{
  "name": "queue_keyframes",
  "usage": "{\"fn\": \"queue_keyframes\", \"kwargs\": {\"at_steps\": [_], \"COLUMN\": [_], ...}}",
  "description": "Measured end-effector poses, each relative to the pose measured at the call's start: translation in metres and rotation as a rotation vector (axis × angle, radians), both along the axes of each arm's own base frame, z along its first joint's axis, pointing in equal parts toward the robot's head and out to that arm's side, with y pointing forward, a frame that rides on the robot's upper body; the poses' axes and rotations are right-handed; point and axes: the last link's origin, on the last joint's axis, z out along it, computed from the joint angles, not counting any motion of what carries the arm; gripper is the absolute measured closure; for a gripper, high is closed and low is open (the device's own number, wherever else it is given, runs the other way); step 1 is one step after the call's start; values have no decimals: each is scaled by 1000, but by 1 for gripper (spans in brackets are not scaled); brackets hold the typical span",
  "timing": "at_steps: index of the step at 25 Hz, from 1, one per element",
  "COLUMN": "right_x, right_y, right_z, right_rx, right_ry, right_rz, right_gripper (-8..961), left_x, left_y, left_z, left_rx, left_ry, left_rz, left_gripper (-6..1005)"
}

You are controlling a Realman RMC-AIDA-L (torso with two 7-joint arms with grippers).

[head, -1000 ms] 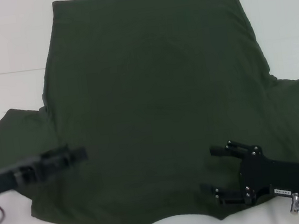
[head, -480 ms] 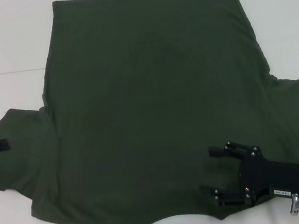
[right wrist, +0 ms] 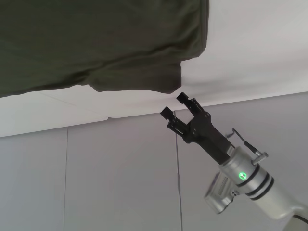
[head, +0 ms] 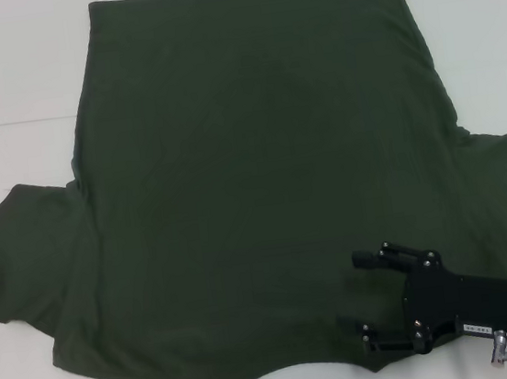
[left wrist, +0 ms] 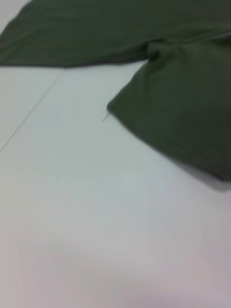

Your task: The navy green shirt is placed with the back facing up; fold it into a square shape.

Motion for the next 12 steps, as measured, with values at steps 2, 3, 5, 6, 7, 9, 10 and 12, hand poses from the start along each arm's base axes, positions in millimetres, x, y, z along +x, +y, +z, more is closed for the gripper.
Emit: {"fn": "queue_keyframes", "kwargs": {"at_steps": [2,3,5,6,7,9,10,12], "right_x": [0,0,0,0,0,-1,-1,-1], "right_y": [0,0,0,0,0,0,0,1], "right_z": [0,0,0,0,0,0,0,0], "right_rx": [-1,-1,-1,-1,-1,-1,-1,0], "right_ry": [0,1,1,1,1,1,1,3], "right_rz": [0,-1,0,0,0,1,1,1], "right_gripper": [36,36,36,36,36,36,37,37], "left_x": [-2,-2,-3,-3,-4,-6,-7,-10], "left_y": [2,3,5,6,6,7,7,7], "left_z": [-1,-1,0,1,1,3,2,0], "left_rx": [4,9,19,23,26,34,34,32], "left_ry": [12,18,30,34,38,53,62,79], "left_rz": [6,7,8,8,9,14,18,27], "left_gripper": [62,62,62,62,62,62,62,63]}}
